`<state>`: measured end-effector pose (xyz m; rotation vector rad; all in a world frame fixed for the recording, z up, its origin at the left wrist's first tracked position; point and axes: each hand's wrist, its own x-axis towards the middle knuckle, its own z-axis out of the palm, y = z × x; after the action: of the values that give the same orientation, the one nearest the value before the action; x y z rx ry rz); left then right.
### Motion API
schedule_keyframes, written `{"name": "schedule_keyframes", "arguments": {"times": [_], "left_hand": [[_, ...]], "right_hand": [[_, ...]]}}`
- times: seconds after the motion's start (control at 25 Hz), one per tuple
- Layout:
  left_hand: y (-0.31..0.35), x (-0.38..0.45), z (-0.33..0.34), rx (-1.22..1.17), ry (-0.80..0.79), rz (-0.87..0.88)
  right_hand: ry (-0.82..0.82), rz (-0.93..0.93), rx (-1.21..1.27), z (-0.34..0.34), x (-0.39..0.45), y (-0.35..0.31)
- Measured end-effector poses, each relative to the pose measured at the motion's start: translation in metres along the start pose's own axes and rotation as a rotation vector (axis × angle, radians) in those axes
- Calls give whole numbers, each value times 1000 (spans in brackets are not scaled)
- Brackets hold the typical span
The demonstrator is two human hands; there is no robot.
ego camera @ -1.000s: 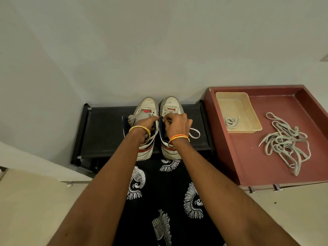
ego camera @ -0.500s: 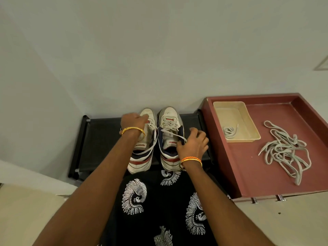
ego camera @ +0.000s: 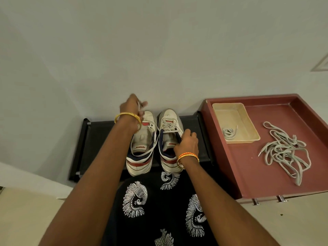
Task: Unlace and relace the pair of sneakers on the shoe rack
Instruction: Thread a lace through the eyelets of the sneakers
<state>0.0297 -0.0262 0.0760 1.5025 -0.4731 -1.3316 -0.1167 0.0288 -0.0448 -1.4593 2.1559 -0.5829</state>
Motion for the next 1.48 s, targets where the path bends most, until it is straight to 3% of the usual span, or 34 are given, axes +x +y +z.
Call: {"name": "schedule_keyframes", "arguments": {"times": [0.08, 0.2, 0.32, 0.44, 0.52, 0.68, 0.88, 1.12, 1.28, 1.48], "left_hand": [[-28, 11, 1, 380, -28, -30], [-61, 26, -2, 1012, -159, 90], [-72, 25, -4, 1316, -163, 205], [-73, 21, -4, 1358, -177, 301], [-70, 23, -5, 1262, -146, 302], [-43, 25, -5, 867, -123, 112], [37, 1, -2, 446, -181, 38], [48, -14, -5, 274, -329, -145], [10, -3, 1, 553, -284, -261], [-61, 50, 4, 1455, -158, 183]], "right_hand": [[1, -51, 78, 1, 1, 2], [-17, -75, 197, 5, 0, 6], [-72, -73, 340, 1, 2, 3], [-152, -75, 337, -3, 10, -7], [-160, -57, 310, -2, 14, -10], [-124, -49, 214, 8, 11, -6], [-35, -49, 177, 14, 10, -8], [-6, -47, 53, 26, 14, -10], [-2, -41, 104, 27, 15, -7], [17, -3, 195, 26, 11, -6]]}}
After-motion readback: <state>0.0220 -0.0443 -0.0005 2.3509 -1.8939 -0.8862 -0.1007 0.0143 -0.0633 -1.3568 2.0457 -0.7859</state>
